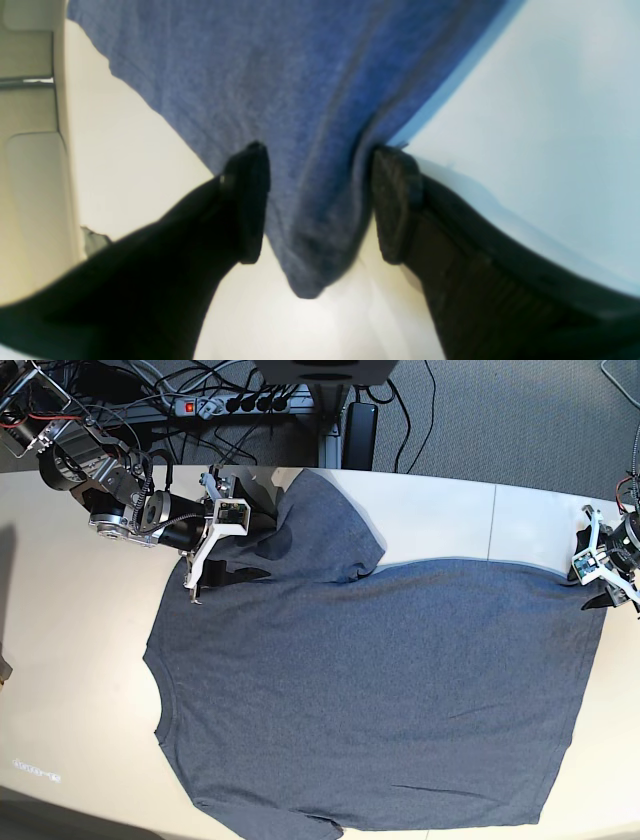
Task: Fold the T-shirt properly
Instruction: 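Lower both grippers and pinch the shirt at the shoulder seams, then lift the shoulders and drag the shirt toward the robot with both grippers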
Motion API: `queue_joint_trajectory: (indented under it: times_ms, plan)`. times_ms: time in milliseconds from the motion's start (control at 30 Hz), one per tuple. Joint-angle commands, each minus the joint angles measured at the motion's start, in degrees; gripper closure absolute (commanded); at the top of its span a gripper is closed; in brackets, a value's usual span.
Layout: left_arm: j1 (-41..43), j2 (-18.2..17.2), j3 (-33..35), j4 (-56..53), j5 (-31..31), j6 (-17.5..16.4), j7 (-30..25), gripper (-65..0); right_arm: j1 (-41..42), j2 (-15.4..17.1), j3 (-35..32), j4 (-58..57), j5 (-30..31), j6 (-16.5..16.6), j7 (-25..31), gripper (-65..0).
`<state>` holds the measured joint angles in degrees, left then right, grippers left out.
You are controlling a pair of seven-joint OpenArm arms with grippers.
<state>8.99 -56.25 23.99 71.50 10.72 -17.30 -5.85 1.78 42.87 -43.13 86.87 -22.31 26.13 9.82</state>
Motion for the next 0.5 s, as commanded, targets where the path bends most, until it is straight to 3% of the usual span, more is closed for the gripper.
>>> queue_joint_trajectory:
  times_ms: [0,300,367,467]
  plan:
    - [0.37,-1.05,0.85,-1.14,2.40,-1.42,2.97,-36.3,-0.37,1.07,-0.39,-1.11,-4.66,-0.63,-7.02,-44.3]
    - [0.39,-1.05,2.05,-2.21,4.44,-2.89,1.42,-35.6,-0.37,1.05,-0.39,-1.11,-4.66,-0.63,-7.02,-44.3]
    - [0.39,-1.05,2.05,-2.21,5.01,-2.89,0.87,-29.6,-0.37,1.05,-0.39,-1.11,-4.68,-0.63,-7.02,-44.3]
    - [0.42,-0.98,2.05,-2.21,4.94,-2.89,0.61,-13.4,-0.37,1.05,-0.39,-1.11,-4.70,-0.63,-7.02,-43.9]
